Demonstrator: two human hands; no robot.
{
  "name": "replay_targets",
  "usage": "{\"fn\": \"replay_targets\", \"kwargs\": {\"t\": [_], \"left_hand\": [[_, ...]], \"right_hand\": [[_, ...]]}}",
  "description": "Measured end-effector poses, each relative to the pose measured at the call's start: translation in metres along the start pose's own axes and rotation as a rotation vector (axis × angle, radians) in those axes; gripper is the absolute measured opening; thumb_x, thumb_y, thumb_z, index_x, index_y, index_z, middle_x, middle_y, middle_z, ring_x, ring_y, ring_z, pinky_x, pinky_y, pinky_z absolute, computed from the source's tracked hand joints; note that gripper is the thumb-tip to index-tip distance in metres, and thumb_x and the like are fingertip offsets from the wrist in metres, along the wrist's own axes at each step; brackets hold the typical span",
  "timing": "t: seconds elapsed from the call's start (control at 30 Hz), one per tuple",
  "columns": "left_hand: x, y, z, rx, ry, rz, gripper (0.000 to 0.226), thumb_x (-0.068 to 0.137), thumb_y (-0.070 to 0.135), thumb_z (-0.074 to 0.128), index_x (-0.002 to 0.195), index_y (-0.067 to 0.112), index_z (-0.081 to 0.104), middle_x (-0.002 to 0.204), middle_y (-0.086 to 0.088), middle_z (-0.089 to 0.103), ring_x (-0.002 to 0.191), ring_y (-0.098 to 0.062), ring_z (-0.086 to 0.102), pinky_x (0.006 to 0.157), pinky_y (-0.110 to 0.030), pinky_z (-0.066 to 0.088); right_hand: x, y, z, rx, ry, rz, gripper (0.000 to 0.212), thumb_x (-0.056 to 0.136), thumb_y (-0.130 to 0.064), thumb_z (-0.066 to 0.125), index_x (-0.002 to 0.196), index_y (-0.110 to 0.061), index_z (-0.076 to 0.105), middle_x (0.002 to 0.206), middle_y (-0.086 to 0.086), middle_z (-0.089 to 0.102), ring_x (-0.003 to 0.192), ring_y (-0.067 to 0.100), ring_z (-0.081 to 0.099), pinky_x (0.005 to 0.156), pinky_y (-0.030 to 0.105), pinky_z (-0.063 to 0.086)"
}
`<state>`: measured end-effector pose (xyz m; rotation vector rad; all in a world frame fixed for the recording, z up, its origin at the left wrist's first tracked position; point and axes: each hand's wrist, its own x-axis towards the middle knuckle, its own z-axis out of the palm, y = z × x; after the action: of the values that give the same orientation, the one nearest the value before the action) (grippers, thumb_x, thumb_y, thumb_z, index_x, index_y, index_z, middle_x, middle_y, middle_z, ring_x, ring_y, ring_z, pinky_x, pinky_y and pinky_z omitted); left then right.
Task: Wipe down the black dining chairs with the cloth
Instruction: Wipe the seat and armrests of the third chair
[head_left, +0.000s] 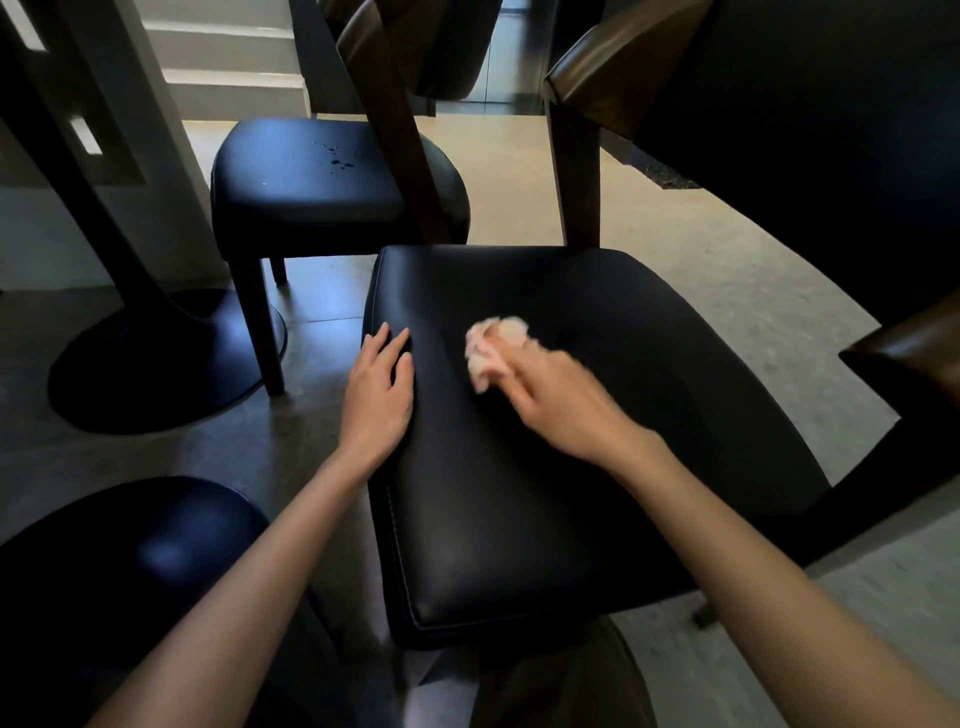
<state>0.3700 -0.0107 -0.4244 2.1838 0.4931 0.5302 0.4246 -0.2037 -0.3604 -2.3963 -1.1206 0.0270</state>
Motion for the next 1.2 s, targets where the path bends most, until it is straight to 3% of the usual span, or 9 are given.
{"fn": "replay_targets", "kwargs": {"t": [0.2, 0.3, 0.43, 0.57, 0.67, 0.77, 0.87, 1.03, 1.2], "left_hand": [[-0.001, 0.0, 0.001, -0.014, 0.011, -0.015, 0.044, 0.103, 0.026, 0.037, 0.147, 0.016, 0.038, 0.157, 0.001, 0.026, 0.146, -0.013, 0.016, 0.118, -0.029, 0.012], [0.001, -0.002, 0.002, -0.019, 0.013, -0.055, 0.049, 0.103, 0.028, 0.037, 0.149, 0.014, 0.031, 0.158, 0.0, 0.023, 0.147, -0.015, 0.015, 0.12, -0.032, 0.012], [0.003, -0.005, 0.002, -0.052, 0.008, -0.072, 0.047, 0.104, 0.027, 0.035, 0.15, 0.015, 0.031, 0.158, 0.001, 0.023, 0.147, -0.013, 0.015, 0.12, -0.031, 0.012], [0.002, -0.008, 0.001, -0.071, -0.024, -0.069, 0.047, 0.104, 0.027, 0.034, 0.15, 0.015, 0.031, 0.159, 0.001, 0.021, 0.147, -0.013, 0.013, 0.119, -0.03, 0.009], [-0.002, -0.008, 0.0, -0.062, -0.043, -0.063, 0.047, 0.105, 0.028, 0.033, 0.15, 0.016, 0.029, 0.16, 0.002, 0.019, 0.148, -0.013, 0.011, 0.119, -0.031, 0.008], [-0.003, -0.007, 0.0, -0.073, -0.011, -0.051, 0.046, 0.105, 0.026, 0.034, 0.149, 0.014, 0.032, 0.159, 0.0, 0.022, 0.147, -0.014, 0.013, 0.118, -0.029, 0.009], [-0.004, -0.007, 0.0, -0.076, 0.015, -0.051, 0.045, 0.104, 0.027, 0.035, 0.148, 0.015, 0.035, 0.158, 0.001, 0.025, 0.146, -0.012, 0.016, 0.116, -0.025, 0.011], [-0.004, -0.007, 0.0, -0.067, 0.021, -0.036, 0.045, 0.104, 0.027, 0.036, 0.148, 0.015, 0.036, 0.157, 0.002, 0.026, 0.145, -0.009, 0.018, 0.111, -0.018, 0.01], [-0.003, -0.007, 0.0, -0.065, 0.026, -0.035, 0.044, 0.104, 0.026, 0.036, 0.147, 0.015, 0.037, 0.157, 0.002, 0.027, 0.145, -0.01, 0.019, 0.112, -0.019, 0.012]], "right_hand": [[0.086, 0.05, 0.023, -0.122, -0.057, 0.169, 0.049, 0.098, -0.05, 0.036, 0.143, -0.032, 0.036, 0.15, 0.009, 0.035, 0.137, 0.039, 0.029, 0.115, 0.055, 0.018], [0.089, 0.049, 0.032, -0.023, 0.008, 0.229, 0.048, 0.1, -0.051, 0.035, 0.143, -0.031, 0.038, 0.142, 0.012, 0.046, 0.128, 0.037, 0.043, 0.102, 0.045, 0.035], [0.057, 0.013, 0.032, 0.065, -0.076, 0.172, 0.04, 0.104, -0.041, 0.031, 0.137, -0.027, 0.049, 0.135, 0.011, 0.056, 0.123, 0.033, 0.052, 0.095, 0.037, 0.037], [-0.024, -0.021, 0.033, 0.167, -0.163, -0.074, 0.039, 0.103, -0.04, 0.032, 0.133, -0.03, 0.055, 0.138, -0.004, 0.055, 0.127, 0.018, 0.05, 0.105, 0.039, 0.036], [-0.064, -0.022, 0.019, 0.133, -0.257, -0.145, 0.051, 0.097, -0.057, 0.027, 0.124, -0.03, 0.062, 0.129, -0.007, 0.063, 0.116, 0.009, 0.058, 0.102, 0.035, 0.042], [-0.05, -0.013, 0.004, 0.221, -0.131, -0.049, 0.06, 0.091, -0.069, 0.026, 0.103, -0.026, 0.067, 0.108, 0.0, 0.072, 0.101, 0.014, 0.068, 0.089, 0.042, 0.05], [0.013, 0.0, -0.002, 0.232, 0.061, 0.054, 0.043, 0.099, -0.053, 0.037, 0.131, -0.032, 0.054, 0.128, 0.008, 0.062, 0.12, 0.025, 0.057, 0.1, 0.043, 0.044], [0.105, 0.011, 0.038, -0.027, -0.023, 0.117, 0.048, 0.104, -0.034, 0.036, 0.148, -0.016, 0.033, 0.151, 0.012, 0.037, 0.136, 0.036, 0.036, 0.108, 0.039, 0.029], [0.071, 0.01, 0.049, -0.009, -0.108, 0.053, 0.05, 0.104, -0.041, 0.029, 0.152, -0.026, 0.027, 0.151, 0.007, 0.04, 0.136, 0.028, 0.04, 0.106, 0.048, 0.035]]}}
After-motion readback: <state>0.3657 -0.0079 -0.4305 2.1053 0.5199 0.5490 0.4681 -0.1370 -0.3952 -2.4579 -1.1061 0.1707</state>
